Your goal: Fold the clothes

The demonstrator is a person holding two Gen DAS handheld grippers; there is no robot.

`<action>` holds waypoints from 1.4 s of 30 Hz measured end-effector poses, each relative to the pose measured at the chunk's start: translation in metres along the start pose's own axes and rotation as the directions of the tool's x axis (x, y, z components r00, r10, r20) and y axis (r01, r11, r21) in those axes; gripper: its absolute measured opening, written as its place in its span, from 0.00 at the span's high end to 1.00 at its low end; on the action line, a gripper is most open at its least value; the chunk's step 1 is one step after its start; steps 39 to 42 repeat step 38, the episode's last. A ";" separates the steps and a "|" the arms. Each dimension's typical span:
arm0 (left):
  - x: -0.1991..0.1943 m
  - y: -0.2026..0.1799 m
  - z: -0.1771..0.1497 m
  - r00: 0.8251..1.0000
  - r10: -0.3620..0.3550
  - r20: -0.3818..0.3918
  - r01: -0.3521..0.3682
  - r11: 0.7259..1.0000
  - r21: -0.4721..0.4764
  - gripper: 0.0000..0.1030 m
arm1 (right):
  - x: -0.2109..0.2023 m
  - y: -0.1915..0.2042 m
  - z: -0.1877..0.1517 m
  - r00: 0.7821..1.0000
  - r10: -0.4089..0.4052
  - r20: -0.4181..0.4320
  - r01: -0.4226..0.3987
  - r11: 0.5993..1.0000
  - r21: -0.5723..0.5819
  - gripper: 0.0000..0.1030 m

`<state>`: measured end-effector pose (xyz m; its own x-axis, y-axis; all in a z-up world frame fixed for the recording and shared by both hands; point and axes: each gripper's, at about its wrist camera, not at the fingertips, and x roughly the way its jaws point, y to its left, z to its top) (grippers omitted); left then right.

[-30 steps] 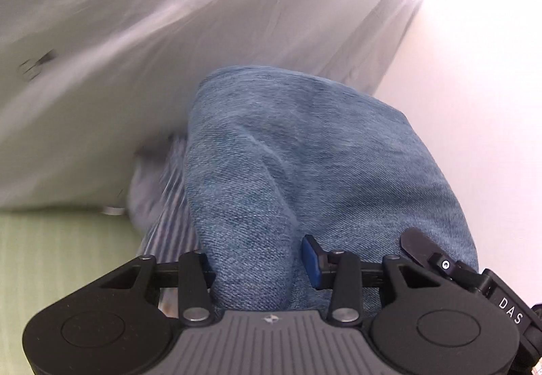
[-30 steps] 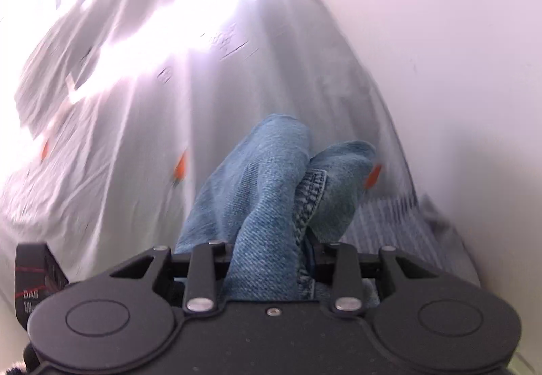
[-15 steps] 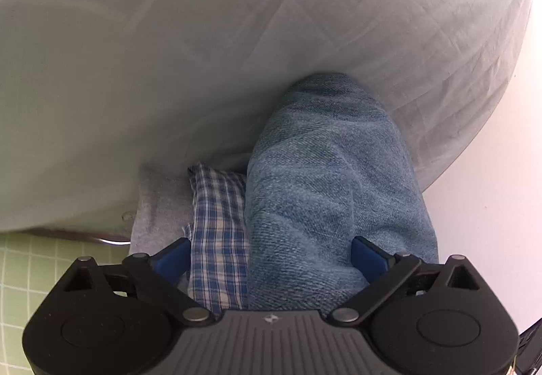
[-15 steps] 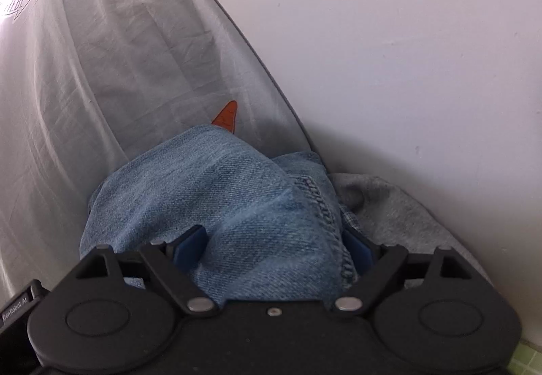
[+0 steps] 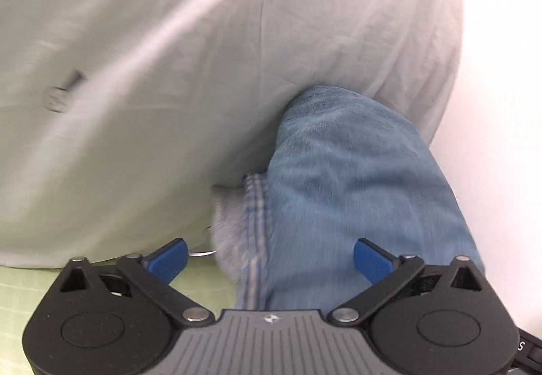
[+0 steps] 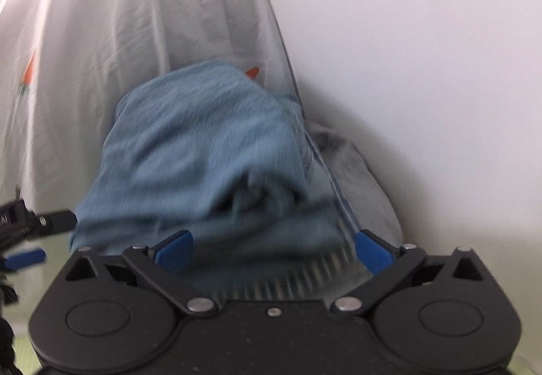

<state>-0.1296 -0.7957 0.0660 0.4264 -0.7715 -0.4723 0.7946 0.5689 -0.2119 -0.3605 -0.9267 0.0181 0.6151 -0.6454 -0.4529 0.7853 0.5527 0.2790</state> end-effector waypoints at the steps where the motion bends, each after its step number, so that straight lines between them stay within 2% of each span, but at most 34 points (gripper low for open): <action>1: -0.017 0.001 -0.008 1.000 0.002 0.003 -0.002 1.000 0.020 0.00 | -0.014 0.002 -0.006 1.000 -0.005 -0.004 0.005 1.000 -0.020 0.00; 5: -0.083 0.003 -0.038 1.000 0.007 0.017 -0.009 0.995 0.098 0.00 | -0.075 0.006 -0.032 1.000 -0.019 -0.003 0.019 0.998 -0.055 0.00; 7: -0.099 0.000 -0.052 1.000 0.002 -0.018 0.001 0.992 0.124 0.00 | -0.101 0.009 -0.044 1.000 -0.028 -0.013 0.027 0.999 -0.047 0.00; 10: -0.128 -0.005 -0.088 0.996 0.036 -0.087 -0.023 0.990 0.140 0.00 | -0.137 0.017 -0.071 0.999 -0.039 -0.033 0.039 0.999 -0.027 0.00; 13: -0.146 -0.009 -0.118 0.983 0.030 -0.182 -0.004 0.990 0.140 0.00 | -0.166 0.024 -0.101 0.995 -0.069 -0.069 0.067 0.997 -0.037 0.00; 18: -0.179 -0.004 -0.156 0.966 0.026 -0.258 0.014 0.988 0.152 0.00 | -0.201 0.031 -0.140 0.986 -0.116 -0.122 0.102 0.989 -0.111 0.00; 21: -0.191 0.002 -0.164 0.963 0.019 -0.267 0.022 0.988 0.150 0.00 | -0.214 0.031 -0.150 0.984 -0.112 -0.141 0.098 0.990 -0.102 0.00; 27: -0.211 0.008 -0.168 0.969 -0.001 -0.246 0.040 0.987 0.156 0.00 | -0.233 0.037 -0.158 0.983 -0.122 -0.134 0.108 0.989 -0.105 0.00; 42: -0.221 0.014 -0.166 0.971 -0.033 -0.236 0.074 0.983 0.166 0.00 | -0.248 0.047 -0.162 0.984 -0.135 -0.114 0.124 0.987 -0.101 0.00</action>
